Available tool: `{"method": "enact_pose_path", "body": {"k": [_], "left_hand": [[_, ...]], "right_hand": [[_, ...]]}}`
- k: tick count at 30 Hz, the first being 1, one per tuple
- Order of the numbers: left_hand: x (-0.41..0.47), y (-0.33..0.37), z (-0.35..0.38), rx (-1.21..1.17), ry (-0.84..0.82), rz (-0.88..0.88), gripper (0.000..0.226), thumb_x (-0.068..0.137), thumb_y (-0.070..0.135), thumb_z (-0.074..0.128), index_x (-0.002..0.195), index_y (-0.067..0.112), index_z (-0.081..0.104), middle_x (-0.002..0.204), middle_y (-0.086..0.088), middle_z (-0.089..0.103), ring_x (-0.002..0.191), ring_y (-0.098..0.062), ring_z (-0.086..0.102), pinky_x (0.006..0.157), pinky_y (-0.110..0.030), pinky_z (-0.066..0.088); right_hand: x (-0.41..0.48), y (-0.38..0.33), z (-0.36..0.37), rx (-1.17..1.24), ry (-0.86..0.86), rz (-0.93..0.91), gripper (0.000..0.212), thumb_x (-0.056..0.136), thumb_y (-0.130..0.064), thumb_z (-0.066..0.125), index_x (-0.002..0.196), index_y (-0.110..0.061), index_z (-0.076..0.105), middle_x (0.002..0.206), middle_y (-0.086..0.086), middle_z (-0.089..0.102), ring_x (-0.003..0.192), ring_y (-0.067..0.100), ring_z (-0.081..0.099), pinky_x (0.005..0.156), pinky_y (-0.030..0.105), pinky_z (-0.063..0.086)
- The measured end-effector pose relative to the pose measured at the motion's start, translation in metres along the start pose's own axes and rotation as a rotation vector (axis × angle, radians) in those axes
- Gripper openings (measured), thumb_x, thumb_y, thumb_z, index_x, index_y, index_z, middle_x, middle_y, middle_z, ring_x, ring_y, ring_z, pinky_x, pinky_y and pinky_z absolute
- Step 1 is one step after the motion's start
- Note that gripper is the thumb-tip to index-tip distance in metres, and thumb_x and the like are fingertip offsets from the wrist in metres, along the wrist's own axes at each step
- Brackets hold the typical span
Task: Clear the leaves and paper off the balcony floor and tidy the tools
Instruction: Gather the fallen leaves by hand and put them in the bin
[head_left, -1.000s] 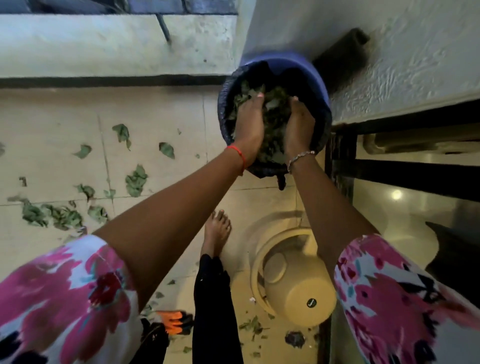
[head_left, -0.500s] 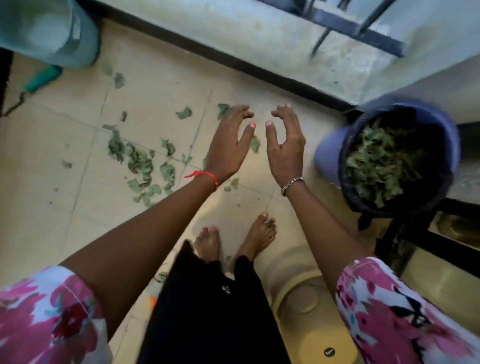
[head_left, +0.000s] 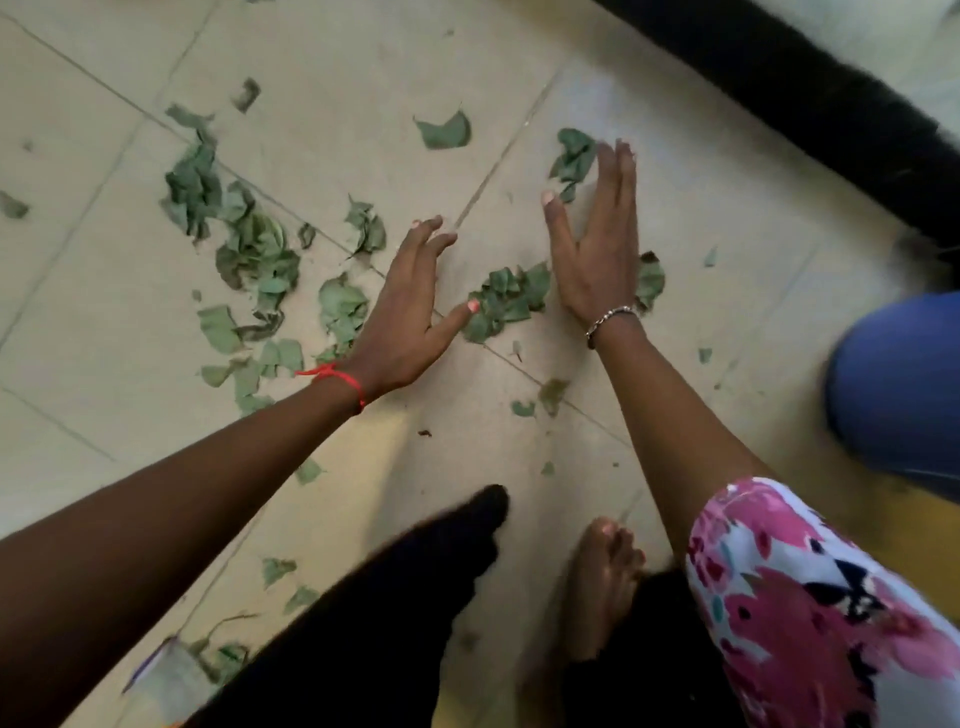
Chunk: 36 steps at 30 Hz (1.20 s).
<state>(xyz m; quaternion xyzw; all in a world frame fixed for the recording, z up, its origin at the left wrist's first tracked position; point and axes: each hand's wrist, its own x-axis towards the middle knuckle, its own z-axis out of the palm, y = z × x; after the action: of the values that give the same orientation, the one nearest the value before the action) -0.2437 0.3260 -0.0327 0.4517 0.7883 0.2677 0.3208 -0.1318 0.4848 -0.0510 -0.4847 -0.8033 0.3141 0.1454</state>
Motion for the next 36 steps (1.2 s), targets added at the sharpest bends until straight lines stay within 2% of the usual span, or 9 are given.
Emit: {"method": "enact_pose_path", "body": {"k": [4, 8, 14, 18, 22, 26, 30, 32, 36], "left_hand": [[0.032, -0.031, -0.003, 0.113, 0.086, 0.110, 0.068, 0.089, 0.047, 0.043, 0.143, 0.008, 0.028, 0.155, -0.007, 0.016, 0.145, -0.016, 0.009, 0.117, -0.024, 0.010], [0.077, -0.049, -0.014, 0.212, 0.243, 0.115, 0.069, 0.090, 0.047, 0.041, 0.143, 0.005, 0.027, 0.155, -0.011, 0.017, 0.146, -0.024, 0.010, 0.119, -0.045, 0.014], [0.098, -0.058, -0.010, 0.338, 0.278, 0.076, 0.077, 0.090, 0.056, 0.031, 0.149, 0.010, 0.018, 0.158, -0.005, 0.013, 0.146, -0.015, 0.008, 0.116, -0.026, 0.000], [0.099, -0.059, -0.010, 0.310, 0.276, 0.098, 0.076, 0.089, 0.058, 0.028, 0.150, 0.015, 0.016, 0.158, 0.001, 0.014, 0.146, -0.008, 0.006, 0.116, -0.024, 0.000], [0.099, -0.061, -0.011, 0.215, 0.281, 0.110, 0.073, 0.089, 0.058, 0.022, 0.150, 0.017, 0.020, 0.157, 0.003, 0.019, 0.142, -0.001, 0.009, 0.115, -0.024, 0.002], [0.095, -0.055, -0.015, 0.023, 0.274, 0.113, 0.065, 0.091, 0.049, 0.028, 0.146, 0.014, 0.031, 0.151, -0.002, 0.034, 0.137, -0.006, 0.028, 0.114, -0.025, 0.020], [0.084, -0.055, -0.022, -0.311, 0.093, 0.094, 0.048, 0.091, 0.053, 0.033, 0.128, 0.028, 0.051, 0.136, 0.003, 0.052, 0.127, -0.005, 0.045, 0.112, -0.031, 0.032], [0.071, -0.050, -0.022, -0.373, 0.024, 0.092, 0.041, 0.092, 0.054, 0.031, 0.120, 0.033, 0.054, 0.129, 0.007, 0.056, 0.122, -0.004, 0.050, 0.110, -0.029, 0.035], [0.041, -0.034, -0.019, -0.147, 0.057, 0.155, 0.044, 0.104, 0.034, 0.023, 0.133, 0.017, 0.051, 0.133, 0.007, 0.051, 0.116, 0.003, 0.045, 0.088, 0.005, 0.030]], "right_hand": [[0.015, 0.001, 0.040, -0.072, 0.066, 0.024, 0.071, 0.093, -0.050, 0.034, 0.149, -0.010, 0.018, 0.157, 0.009, 0.015, 0.146, 0.019, 0.010, 0.120, 0.033, 0.007], [0.025, -0.008, 0.062, -0.163, 0.100, -0.109, 0.067, 0.094, -0.052, 0.034, 0.146, -0.011, 0.028, 0.154, 0.009, 0.025, 0.145, 0.020, 0.015, 0.118, 0.031, 0.001], [0.038, -0.017, 0.068, -0.118, 0.110, -0.247, 0.063, 0.091, -0.053, 0.036, 0.136, -0.011, 0.043, 0.146, 0.013, 0.038, 0.139, 0.023, 0.030, 0.117, 0.035, 0.015], [0.045, -0.017, 0.069, -0.157, 0.036, -0.294, 0.063, 0.091, -0.055, 0.029, 0.142, -0.018, 0.034, 0.153, 0.005, 0.029, 0.144, 0.017, 0.020, 0.119, 0.034, 0.006], [0.050, -0.020, 0.069, -0.149, -0.038, -0.363, 0.055, 0.097, -0.047, 0.027, 0.147, -0.024, 0.027, 0.155, -0.003, 0.024, 0.145, 0.012, 0.014, 0.118, 0.034, 0.002], [0.048, -0.025, 0.065, -0.142, -0.204, -0.441, 0.043, 0.101, -0.033, 0.031, 0.141, -0.021, 0.041, 0.151, -0.003, 0.033, 0.144, 0.011, 0.018, 0.116, 0.029, 0.002], [0.016, -0.031, 0.050, 0.111, -0.368, -0.382, 0.034, 0.100, -0.024, 0.041, 0.125, -0.009, 0.059, 0.136, 0.008, 0.053, 0.130, 0.015, 0.043, 0.113, 0.029, 0.025], [-0.007, -0.030, 0.034, 0.241, -0.252, -0.322, 0.029, 0.095, -0.024, 0.049, 0.113, -0.009, 0.067, 0.124, 0.008, 0.063, 0.117, 0.014, 0.054, 0.105, 0.030, 0.039], [-0.041, -0.011, 0.004, 0.186, 0.160, -0.122, 0.032, 0.093, -0.036, 0.048, 0.114, -0.017, 0.064, 0.135, 0.005, 0.054, 0.133, 0.018, 0.042, 0.111, 0.039, 0.033]]}}
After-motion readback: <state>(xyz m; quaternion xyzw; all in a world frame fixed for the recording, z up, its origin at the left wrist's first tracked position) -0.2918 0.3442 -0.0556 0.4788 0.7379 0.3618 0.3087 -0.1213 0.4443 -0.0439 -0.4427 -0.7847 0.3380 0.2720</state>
